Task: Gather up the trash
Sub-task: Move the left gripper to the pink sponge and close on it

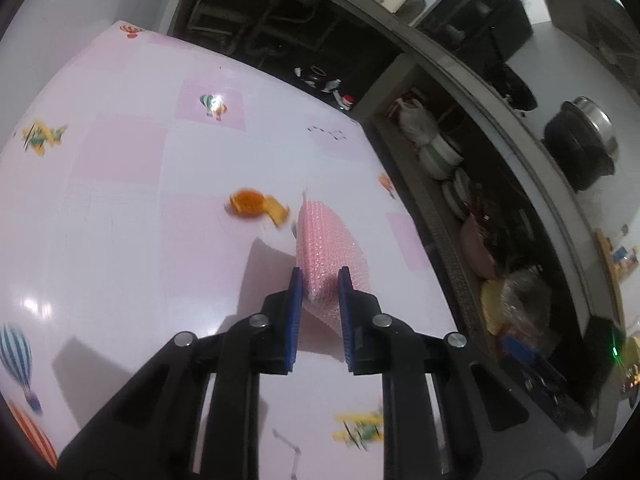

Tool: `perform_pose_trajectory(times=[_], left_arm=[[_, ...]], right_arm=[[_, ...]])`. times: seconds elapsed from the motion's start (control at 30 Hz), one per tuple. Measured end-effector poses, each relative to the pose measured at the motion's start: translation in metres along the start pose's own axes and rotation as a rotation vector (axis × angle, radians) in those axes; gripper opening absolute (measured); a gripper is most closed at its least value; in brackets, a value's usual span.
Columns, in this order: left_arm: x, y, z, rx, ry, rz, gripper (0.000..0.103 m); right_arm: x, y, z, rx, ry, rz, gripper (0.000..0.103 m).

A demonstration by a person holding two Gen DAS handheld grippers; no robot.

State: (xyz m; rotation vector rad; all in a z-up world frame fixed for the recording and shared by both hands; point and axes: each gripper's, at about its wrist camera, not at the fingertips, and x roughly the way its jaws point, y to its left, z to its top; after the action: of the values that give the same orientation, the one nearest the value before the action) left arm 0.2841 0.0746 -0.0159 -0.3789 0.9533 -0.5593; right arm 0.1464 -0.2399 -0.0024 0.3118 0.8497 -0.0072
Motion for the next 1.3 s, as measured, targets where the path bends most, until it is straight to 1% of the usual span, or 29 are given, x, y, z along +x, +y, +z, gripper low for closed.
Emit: perform_pose_trajectory(times=[0.03,0.1,0.2,0.3,0.4,0.47,0.53,0.63,0.67,0.7,0.73,0.77,0.8,0.83,0.9,0.93,1.0,1.03,1.1,1.13,1.17,1.3], left_arm=[[-0.004,-0.001,-0.005,0.002,-0.001,-0.006,0.015],[-0.011,-0.002,-0.02,0.004,0.026,-0.017,0.013],[-0.015,0.004,-0.034,-0.026,0.069,-0.027,0.013],[-0.022,0.019,-0.048,-0.063,0.102,0.01,0.013],[-0.03,0.034,-0.055,-0.083,0.102,0.056,0.014],[-0.037,0.039,-0.057,-0.085,0.087,0.092,0.024],[-0.044,0.037,-0.057,-0.064,0.057,0.113,0.024],[-0.053,0.027,-0.059,-0.011,0.032,0.085,0.024],[-0.054,0.021,-0.061,0.01,0.034,0.064,0.024],[-0.053,0.014,-0.063,0.029,0.042,0.035,0.024],[-0.053,0.01,-0.065,0.042,0.053,0.013,0.023],[-0.05,0.004,-0.068,0.058,0.073,-0.015,0.023],[-0.043,-0.003,-0.073,0.077,0.113,-0.054,0.023],[-0.037,-0.007,-0.077,0.081,0.145,-0.073,0.023],[-0.025,-0.011,-0.083,0.075,0.186,-0.092,0.023],[-0.016,-0.012,-0.086,0.067,0.208,-0.096,0.023],[-0.007,-0.01,-0.087,0.047,0.215,-0.085,0.023],[-0.005,-0.007,-0.086,0.035,0.212,-0.082,0.025],[-0.003,0.0,-0.08,0.001,0.196,-0.069,0.032],[-0.004,0.004,-0.077,-0.013,0.182,-0.059,0.04],[-0.007,0.007,-0.074,-0.022,0.166,-0.053,0.046],[-0.012,0.016,-0.069,-0.039,0.137,-0.031,0.056]], right_arm=[[0.0,-0.001,0.0,0.001,0.0,0.0,0.096],[0.0,-0.002,-0.001,0.005,0.002,0.004,0.096],[-0.001,-0.002,-0.001,0.005,0.001,0.006,0.096],[-0.003,-0.001,-0.002,0.0,-0.003,0.008,0.096],[-0.002,0.002,-0.003,-0.006,-0.003,0.018,0.096],[0.0,0.006,0.0,-0.014,0.001,0.037,0.096],[0.002,0.014,0.008,-0.032,-0.007,0.087,0.096],[0.015,0.031,0.027,-0.072,-0.017,0.182,0.089],[0.023,0.036,0.033,-0.078,-0.004,0.208,0.083],[0.034,0.042,0.04,-0.083,0.016,0.234,0.076],[0.051,0.051,0.047,-0.087,0.051,0.278,0.073],[0.062,0.058,0.051,-0.089,0.077,0.301,0.068],[0.076,0.066,0.055,-0.095,0.111,0.322,0.061],[0.093,0.077,0.058,-0.107,0.151,0.336,0.058],[0.118,0.096,0.061,-0.139,0.216,0.352,0.049],[0.132,0.104,0.06,-0.156,0.251,0.352,0.047],[0.154,0.115,0.055,-0.175,0.318,0.332,0.041],[0.158,0.117,0.054,-0.177,0.338,0.328,0.038],[0.162,0.115,0.048,-0.167,0.373,0.329,0.034],[0.16,0.112,0.044,-0.159,0.382,0.333,0.033],[0.156,0.109,0.041,-0.154,0.385,0.336,0.033],[0.137,0.095,0.026,-0.141,0.392,0.325,0.032]])
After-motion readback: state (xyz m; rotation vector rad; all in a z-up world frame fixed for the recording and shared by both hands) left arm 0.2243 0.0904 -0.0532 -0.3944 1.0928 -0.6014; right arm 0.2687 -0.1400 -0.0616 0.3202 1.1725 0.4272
